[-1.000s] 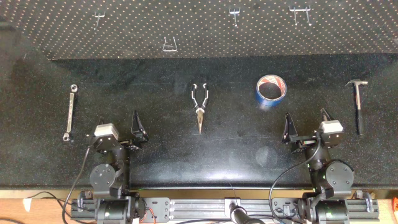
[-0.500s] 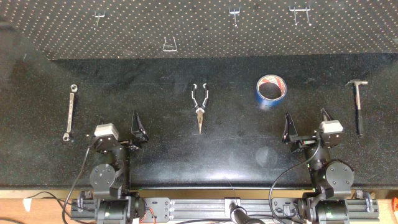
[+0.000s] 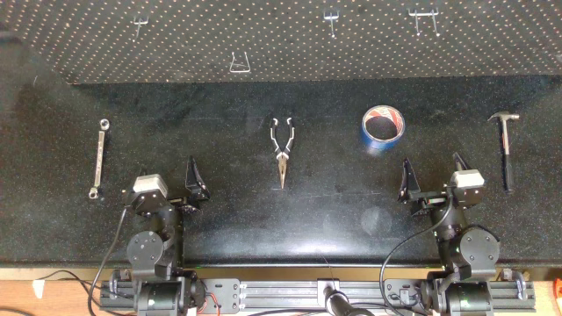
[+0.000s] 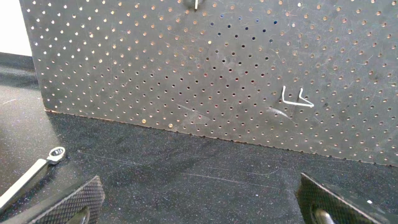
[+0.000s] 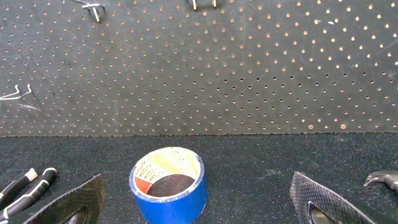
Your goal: Place Tools Onto Pegboard
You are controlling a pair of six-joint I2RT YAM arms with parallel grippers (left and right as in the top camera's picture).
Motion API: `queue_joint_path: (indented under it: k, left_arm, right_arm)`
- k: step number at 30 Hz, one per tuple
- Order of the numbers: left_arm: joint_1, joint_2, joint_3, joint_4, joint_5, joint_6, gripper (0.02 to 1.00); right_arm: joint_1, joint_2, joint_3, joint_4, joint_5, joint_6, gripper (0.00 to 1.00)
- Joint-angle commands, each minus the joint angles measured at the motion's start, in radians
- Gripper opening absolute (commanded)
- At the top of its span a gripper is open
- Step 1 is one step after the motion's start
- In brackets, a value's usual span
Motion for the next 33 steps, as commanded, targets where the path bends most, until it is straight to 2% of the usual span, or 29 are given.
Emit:
queue_joint_path:
  k: [1, 13, 17, 22, 28, 31, 33]
  left_arm:
    - [0.004, -0.007, -0.002, -0.007, 0.007, 0.013, 0.996]
    - [0.004, -0.008, -0.002, -0.007, 0.008, 0.012, 0.996]
    - [0.003, -0.008, -0.002, -0.009, 0.041, 0.013, 0.996]
    - [0.006, 0.026, 0.005, -0.010, 0.063, 0.160, 0.996]
    - [0.038, 0.387, 0.245, -0.056, 0.063, 0.199, 0.993]
    - [0.074, 0.541, 0.389, -0.177, 0.064, 0.199, 0.996]
    - [0.130, 0.689, 0.546, -0.336, 0.060, 0.199, 0.993]
  right_arm:
    - [0.006, -0.010, -0.002, -0.008, 0.013, 0.014, 0.976]
    - [0.006, -0.010, -0.002, -0.008, 0.013, 0.014, 0.974]
    - [0.006, -0.010, -0.002, -0.008, 0.013, 0.014, 0.976]
    - [0.006, -0.010, -0.002, -0.008, 0.013, 0.014, 0.976]
    - [0.006, -0.010, -0.002, -0.008, 0.013, 0.014, 0.976]
    - [0.006, -0.010, -0.002, -0.008, 0.013, 0.014, 0.976]
    - [0.006, -0.010, -0.002, -0.008, 0.013, 0.014, 0.976]
